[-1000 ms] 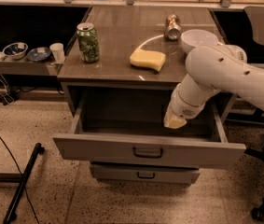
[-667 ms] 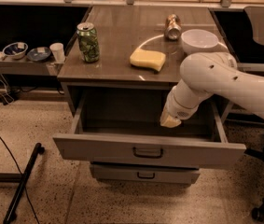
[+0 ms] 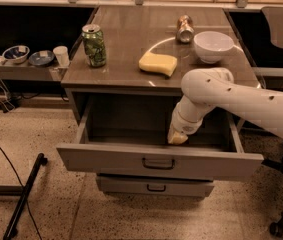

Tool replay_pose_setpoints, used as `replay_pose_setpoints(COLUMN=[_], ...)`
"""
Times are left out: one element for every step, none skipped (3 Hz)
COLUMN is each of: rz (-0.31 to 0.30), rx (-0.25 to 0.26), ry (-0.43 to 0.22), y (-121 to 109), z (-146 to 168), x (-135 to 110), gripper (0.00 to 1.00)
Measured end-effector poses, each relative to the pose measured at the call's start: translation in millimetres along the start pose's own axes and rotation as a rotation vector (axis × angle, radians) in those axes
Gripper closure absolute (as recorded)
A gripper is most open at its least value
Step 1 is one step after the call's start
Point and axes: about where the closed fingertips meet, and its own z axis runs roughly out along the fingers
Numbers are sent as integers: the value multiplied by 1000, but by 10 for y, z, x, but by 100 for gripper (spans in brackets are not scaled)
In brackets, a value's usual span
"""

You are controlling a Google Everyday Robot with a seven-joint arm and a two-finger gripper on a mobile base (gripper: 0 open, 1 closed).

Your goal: Open top drawer

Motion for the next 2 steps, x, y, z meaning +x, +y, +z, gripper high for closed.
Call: replay_pose_setpoints(rz=[-5, -24], rx=[-84, -160], ry=[-18, -63], y=[231, 465], z=[116, 72], x=[46, 23], gripper=[100, 100])
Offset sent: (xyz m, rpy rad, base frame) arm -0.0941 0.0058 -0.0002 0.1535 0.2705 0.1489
